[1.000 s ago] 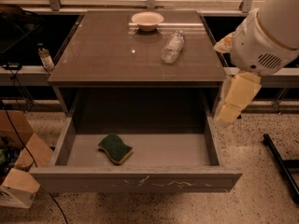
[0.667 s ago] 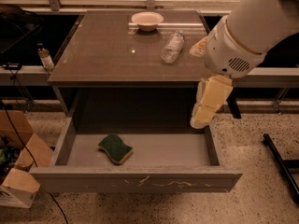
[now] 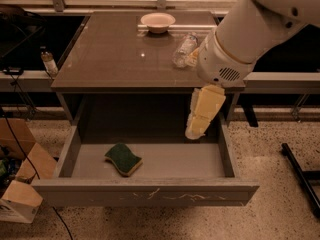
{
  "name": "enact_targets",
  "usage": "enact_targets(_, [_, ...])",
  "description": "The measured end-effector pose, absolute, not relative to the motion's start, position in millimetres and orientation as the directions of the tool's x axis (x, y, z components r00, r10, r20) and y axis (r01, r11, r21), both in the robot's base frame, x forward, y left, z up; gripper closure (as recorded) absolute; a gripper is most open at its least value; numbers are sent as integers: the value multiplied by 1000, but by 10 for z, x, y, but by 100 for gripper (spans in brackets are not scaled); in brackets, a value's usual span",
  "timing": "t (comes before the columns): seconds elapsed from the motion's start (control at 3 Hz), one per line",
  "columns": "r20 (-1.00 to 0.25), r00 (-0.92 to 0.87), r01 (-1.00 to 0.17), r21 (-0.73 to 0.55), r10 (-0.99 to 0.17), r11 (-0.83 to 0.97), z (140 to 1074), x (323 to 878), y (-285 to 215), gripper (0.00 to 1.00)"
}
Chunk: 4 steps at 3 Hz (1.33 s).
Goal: Pick sponge from top drawer and place on counter
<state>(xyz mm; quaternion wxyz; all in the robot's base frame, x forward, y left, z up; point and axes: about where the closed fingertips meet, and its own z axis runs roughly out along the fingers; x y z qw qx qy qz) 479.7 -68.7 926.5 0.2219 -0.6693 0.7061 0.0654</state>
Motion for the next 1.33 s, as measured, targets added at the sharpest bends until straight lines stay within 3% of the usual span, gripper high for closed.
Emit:
enact_targets(0.33, [-389,-55,-976,-173,-919,132,9167,4798,-702,0])
enact_targets(1.33, [-561,-125,-989,7,-819,146,8133,5134,187,0])
